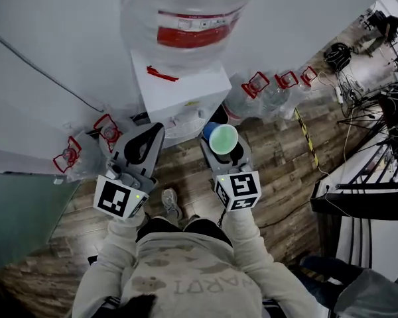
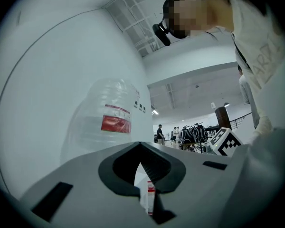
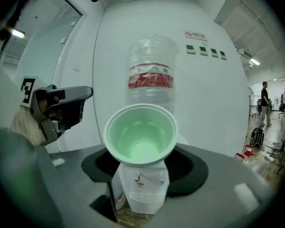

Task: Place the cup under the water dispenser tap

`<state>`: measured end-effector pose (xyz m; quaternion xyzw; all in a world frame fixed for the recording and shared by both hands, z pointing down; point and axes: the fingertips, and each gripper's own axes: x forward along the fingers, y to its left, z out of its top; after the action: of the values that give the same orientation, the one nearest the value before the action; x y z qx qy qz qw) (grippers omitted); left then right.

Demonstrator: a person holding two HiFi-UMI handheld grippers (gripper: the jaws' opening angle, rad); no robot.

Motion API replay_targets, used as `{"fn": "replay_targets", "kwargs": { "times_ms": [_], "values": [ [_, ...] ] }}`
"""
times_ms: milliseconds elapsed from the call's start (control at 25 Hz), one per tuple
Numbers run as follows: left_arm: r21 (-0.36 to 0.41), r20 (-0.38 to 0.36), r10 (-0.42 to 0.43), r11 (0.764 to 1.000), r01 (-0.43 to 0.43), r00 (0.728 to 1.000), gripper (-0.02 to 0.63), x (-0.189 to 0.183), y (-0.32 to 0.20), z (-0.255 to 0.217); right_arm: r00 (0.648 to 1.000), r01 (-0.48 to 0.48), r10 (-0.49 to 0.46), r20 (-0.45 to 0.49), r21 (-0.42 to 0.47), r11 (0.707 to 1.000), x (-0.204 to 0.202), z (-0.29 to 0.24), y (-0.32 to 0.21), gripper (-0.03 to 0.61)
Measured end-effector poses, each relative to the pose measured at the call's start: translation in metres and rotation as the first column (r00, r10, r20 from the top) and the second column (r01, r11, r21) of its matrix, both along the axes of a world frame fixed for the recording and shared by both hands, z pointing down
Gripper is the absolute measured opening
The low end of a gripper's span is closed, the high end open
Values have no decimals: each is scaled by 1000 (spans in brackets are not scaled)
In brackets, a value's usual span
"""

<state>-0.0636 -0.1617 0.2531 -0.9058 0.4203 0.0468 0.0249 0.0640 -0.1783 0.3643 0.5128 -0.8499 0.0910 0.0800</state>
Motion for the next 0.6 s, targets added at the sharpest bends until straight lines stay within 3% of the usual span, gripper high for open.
{"fn": "replay_targets", "kwargs": {
  "times_ms": [600],
  "values": [
    [-100,9,51,994,-50,999,5,-2,-34,70,1000,-16,15,-8,-144,989,-12,104,-38,288]
  ]
}}
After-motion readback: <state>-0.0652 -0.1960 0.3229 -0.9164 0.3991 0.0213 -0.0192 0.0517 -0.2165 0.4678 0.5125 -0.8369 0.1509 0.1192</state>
